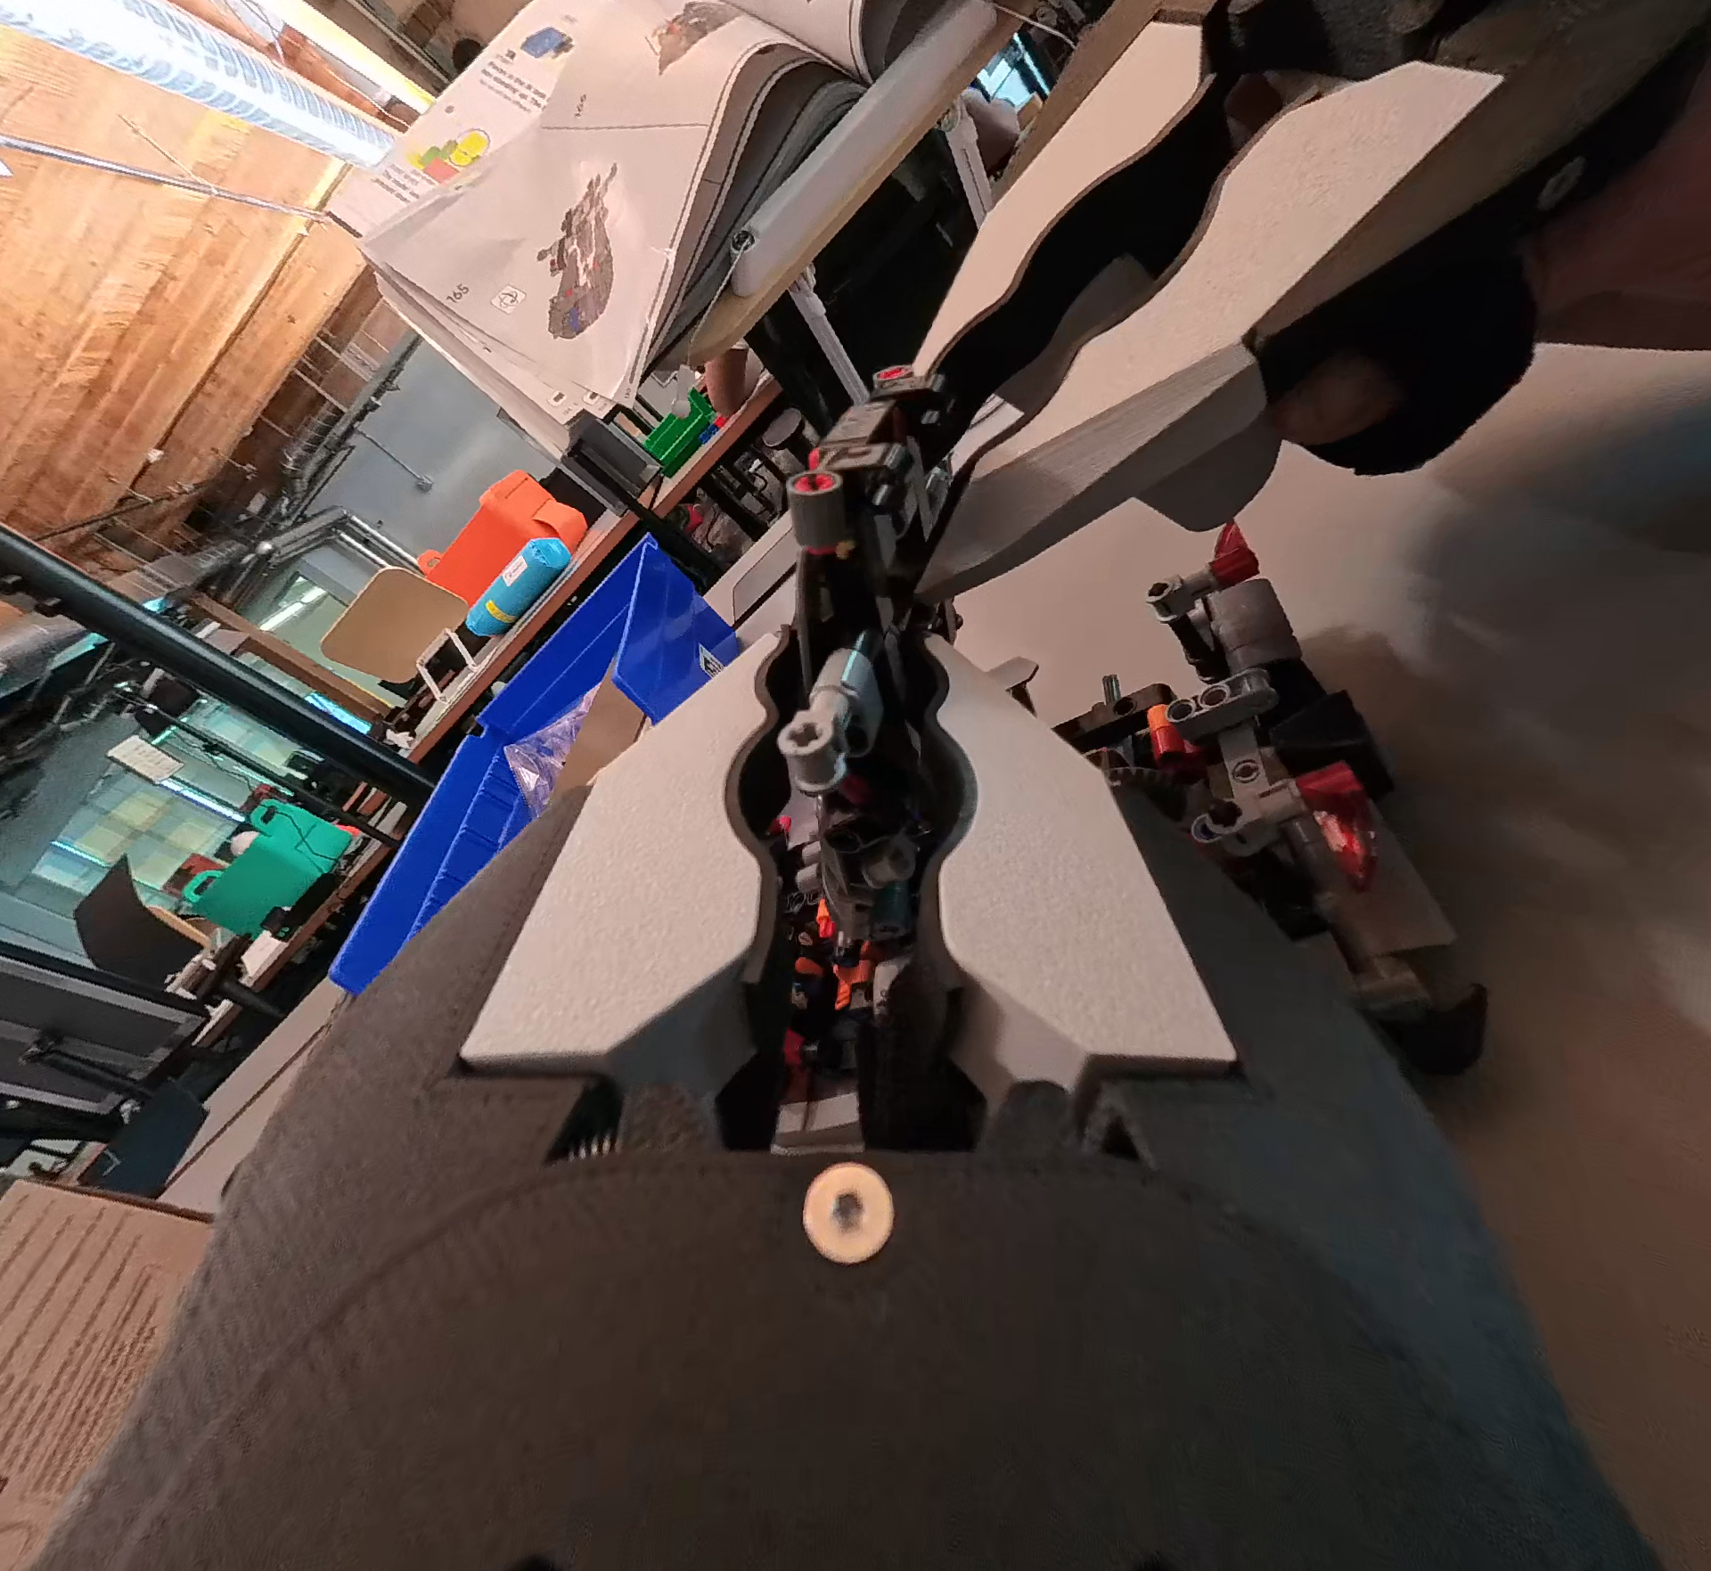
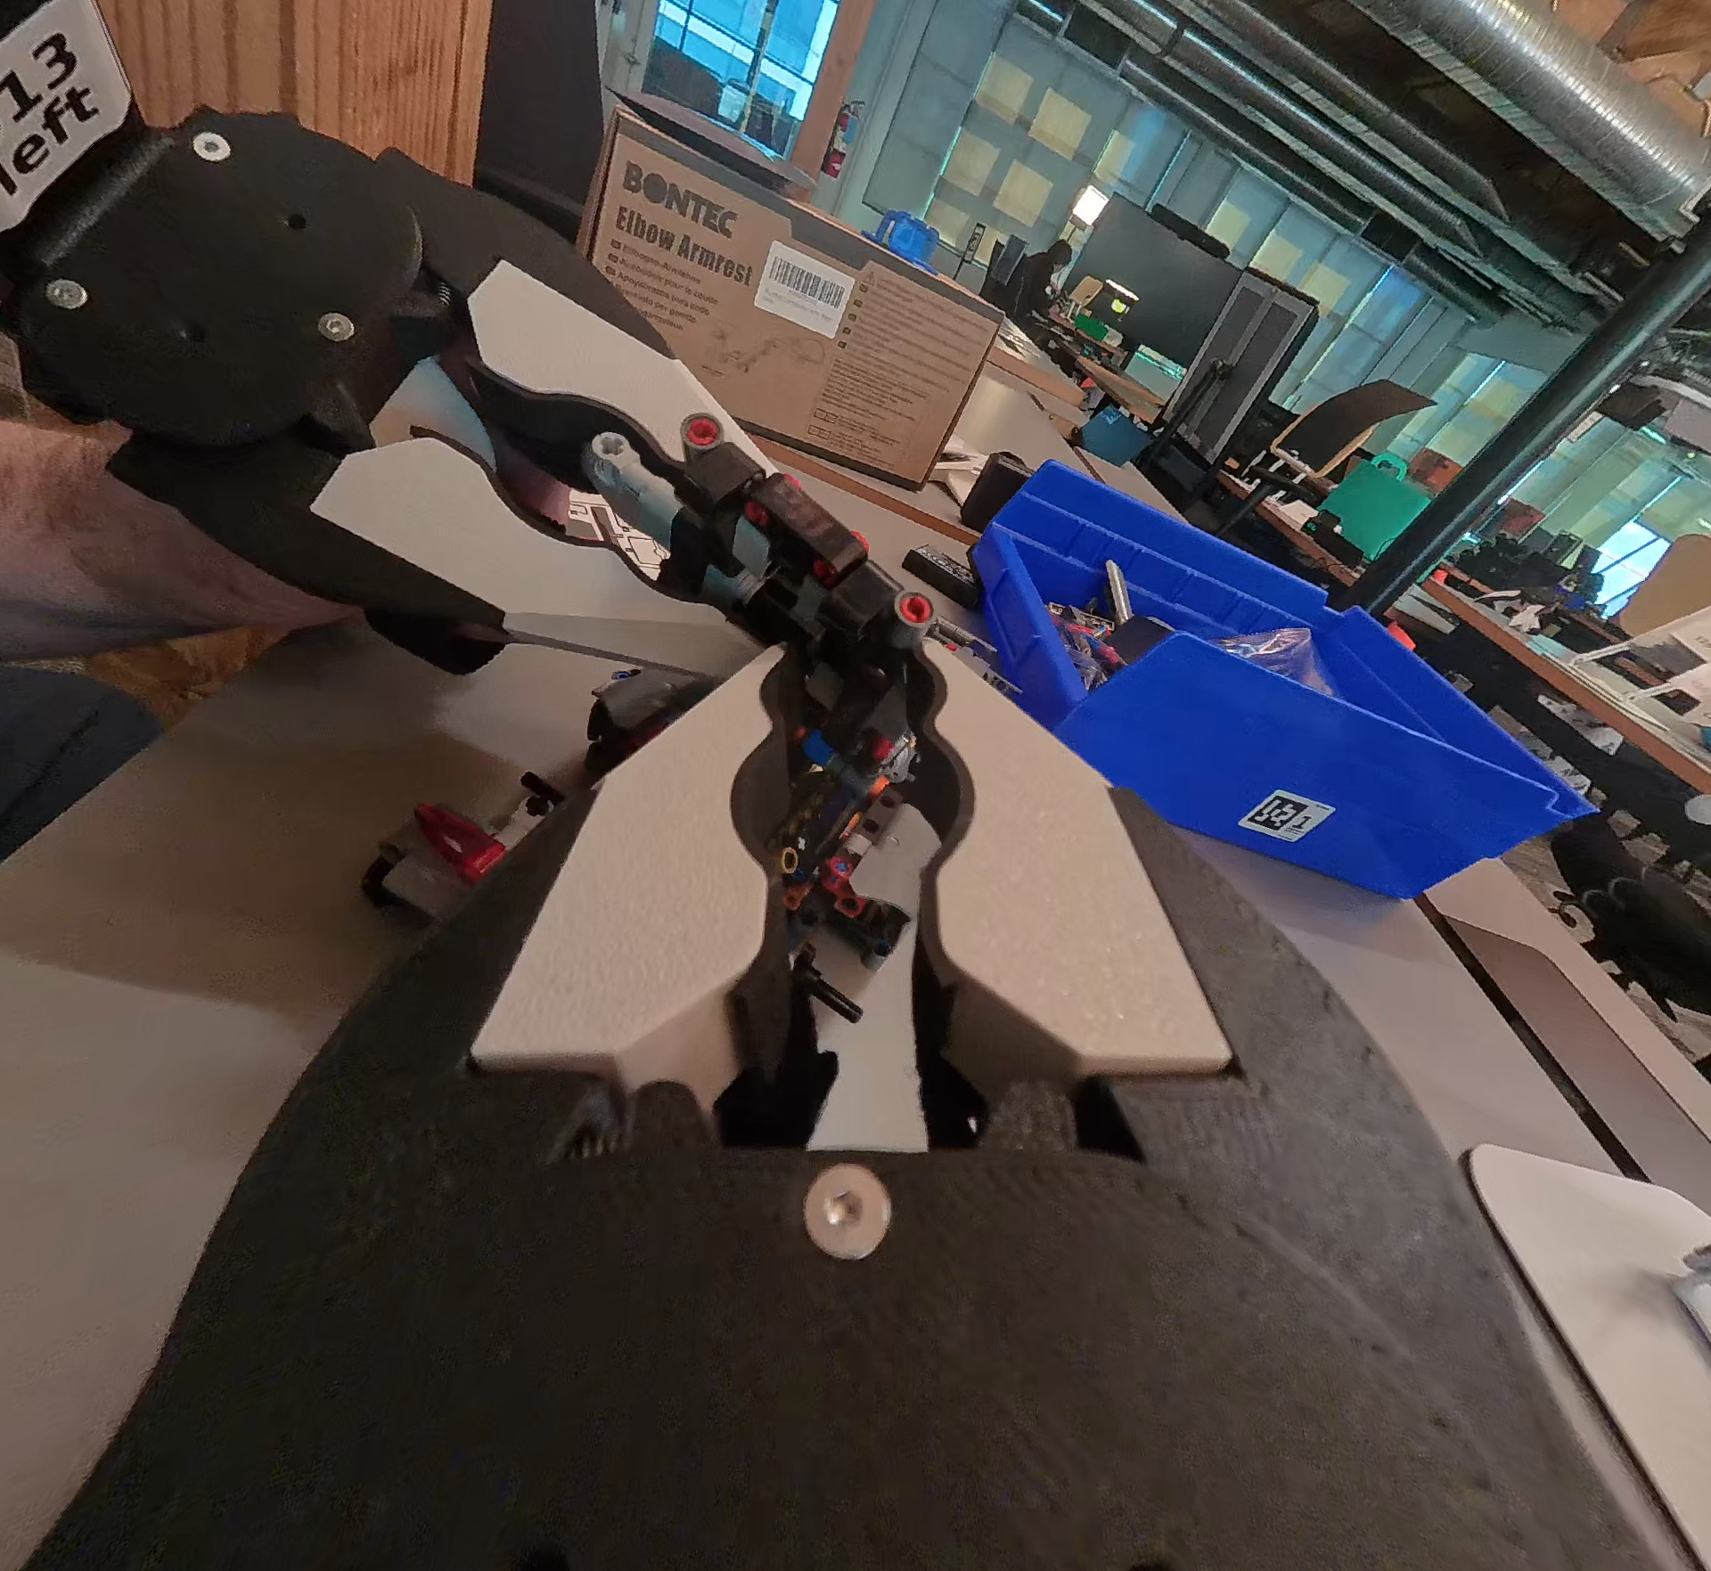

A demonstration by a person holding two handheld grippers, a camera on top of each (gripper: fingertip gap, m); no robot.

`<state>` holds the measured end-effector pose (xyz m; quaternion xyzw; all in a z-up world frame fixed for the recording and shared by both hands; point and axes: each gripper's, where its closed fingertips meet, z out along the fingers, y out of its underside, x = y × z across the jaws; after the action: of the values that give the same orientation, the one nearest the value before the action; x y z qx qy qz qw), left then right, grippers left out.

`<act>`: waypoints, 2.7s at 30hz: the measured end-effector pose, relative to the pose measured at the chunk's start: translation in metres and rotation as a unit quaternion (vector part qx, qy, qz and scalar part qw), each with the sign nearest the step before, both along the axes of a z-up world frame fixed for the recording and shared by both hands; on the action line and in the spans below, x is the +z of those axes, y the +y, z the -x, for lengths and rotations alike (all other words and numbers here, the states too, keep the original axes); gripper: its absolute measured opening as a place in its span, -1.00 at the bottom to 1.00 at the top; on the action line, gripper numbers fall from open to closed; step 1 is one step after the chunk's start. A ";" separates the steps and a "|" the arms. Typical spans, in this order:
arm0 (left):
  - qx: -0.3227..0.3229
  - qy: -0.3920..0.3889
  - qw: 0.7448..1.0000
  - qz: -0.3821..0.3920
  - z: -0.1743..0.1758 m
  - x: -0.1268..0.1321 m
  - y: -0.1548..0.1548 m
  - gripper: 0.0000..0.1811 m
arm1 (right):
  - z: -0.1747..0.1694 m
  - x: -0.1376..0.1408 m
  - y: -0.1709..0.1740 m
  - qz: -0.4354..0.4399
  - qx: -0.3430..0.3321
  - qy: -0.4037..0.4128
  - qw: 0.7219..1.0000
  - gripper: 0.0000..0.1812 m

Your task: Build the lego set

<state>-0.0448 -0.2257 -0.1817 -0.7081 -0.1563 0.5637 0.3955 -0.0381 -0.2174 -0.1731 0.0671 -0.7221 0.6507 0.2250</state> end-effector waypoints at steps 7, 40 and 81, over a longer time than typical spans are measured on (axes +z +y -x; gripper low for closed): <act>-0.007 -0.019 1.000 -0.024 0.003 0.002 -0.001 -0.77 | 0.004 0.002 -0.002 0.006 -0.008 0.001 1.000 -0.76; -0.074 -0.120 0.959 -0.244 0.006 0.017 -0.010 -0.77 | 0.007 0.018 -0.016 -0.004 -0.012 -0.022 1.000 -0.77; -0.086 -0.150 0.955 -0.242 0.007 0.012 -0.011 -0.73 | 0.011 0.009 -0.013 -0.005 0.002 -0.028 1.000 -0.77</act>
<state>-0.0519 -0.2368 -0.1699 -0.6782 -0.2842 0.3602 0.5741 -0.0492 -0.2300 -0.1637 0.0515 -0.7313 0.6490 0.2035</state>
